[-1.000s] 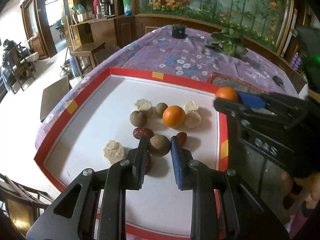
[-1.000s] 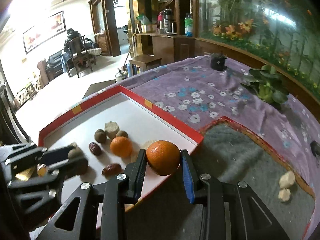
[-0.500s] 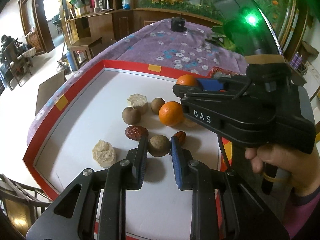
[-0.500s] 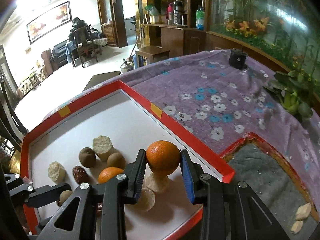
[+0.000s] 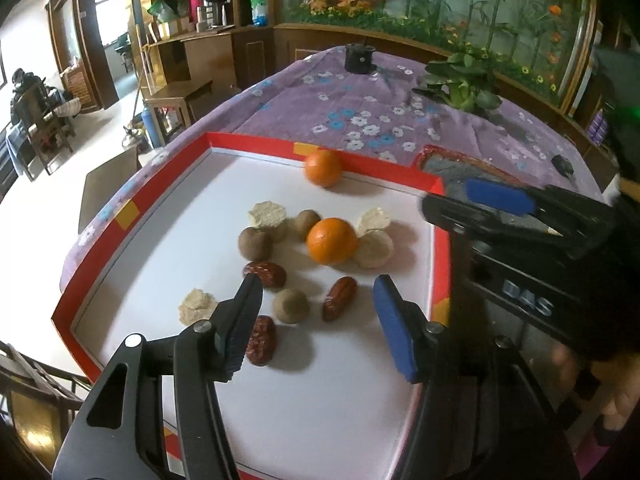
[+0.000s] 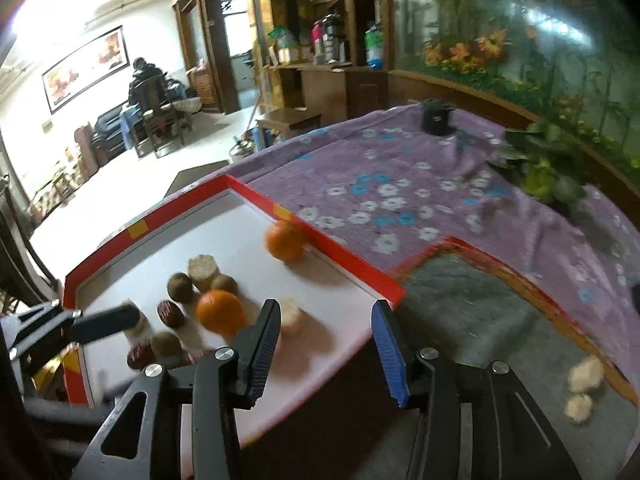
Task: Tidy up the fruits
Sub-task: 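Carry ball and orange into the red tray and open both tools, then withdraw both open tools back over the felt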
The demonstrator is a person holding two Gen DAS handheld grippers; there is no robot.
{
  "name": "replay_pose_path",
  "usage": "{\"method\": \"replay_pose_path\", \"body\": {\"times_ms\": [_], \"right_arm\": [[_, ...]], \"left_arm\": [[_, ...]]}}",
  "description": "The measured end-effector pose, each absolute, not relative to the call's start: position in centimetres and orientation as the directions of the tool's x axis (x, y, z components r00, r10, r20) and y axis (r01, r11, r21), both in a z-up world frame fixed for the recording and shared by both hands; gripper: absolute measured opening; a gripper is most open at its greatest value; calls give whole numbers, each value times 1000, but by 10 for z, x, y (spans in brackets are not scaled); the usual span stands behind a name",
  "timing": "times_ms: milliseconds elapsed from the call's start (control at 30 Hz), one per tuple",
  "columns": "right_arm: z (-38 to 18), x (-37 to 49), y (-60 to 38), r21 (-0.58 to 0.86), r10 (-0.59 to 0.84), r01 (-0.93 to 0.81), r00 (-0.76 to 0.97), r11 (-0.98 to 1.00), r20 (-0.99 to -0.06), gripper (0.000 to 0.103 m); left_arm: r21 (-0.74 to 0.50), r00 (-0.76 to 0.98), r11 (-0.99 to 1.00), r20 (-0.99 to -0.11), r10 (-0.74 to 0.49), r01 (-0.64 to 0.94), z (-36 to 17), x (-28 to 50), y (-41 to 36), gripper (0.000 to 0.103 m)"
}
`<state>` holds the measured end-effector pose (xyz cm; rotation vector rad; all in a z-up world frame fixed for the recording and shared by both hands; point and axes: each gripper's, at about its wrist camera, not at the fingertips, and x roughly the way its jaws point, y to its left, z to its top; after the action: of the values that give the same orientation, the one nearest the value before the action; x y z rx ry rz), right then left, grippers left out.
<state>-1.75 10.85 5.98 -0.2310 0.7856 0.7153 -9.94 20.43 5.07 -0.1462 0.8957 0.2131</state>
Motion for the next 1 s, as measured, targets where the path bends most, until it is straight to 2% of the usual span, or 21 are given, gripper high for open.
{"method": "replay_pose_path", "body": {"times_ms": [433,667,1000], "right_arm": [[64,-38,-17,65,386,-487,596,871,-705,50],[51,-35,-98,84,298,-350,622,933,-724,50],[40,-24,-161,127,255,-239,640,963,-725,50]], "left_arm": [[-39,625,993,-780,42,-115,62,-71,128,58],[-66,591,998,-806,-45,-15,53,-44,73,58],[-123,536,991,-834,-134,55,42,6,9,58]]}}
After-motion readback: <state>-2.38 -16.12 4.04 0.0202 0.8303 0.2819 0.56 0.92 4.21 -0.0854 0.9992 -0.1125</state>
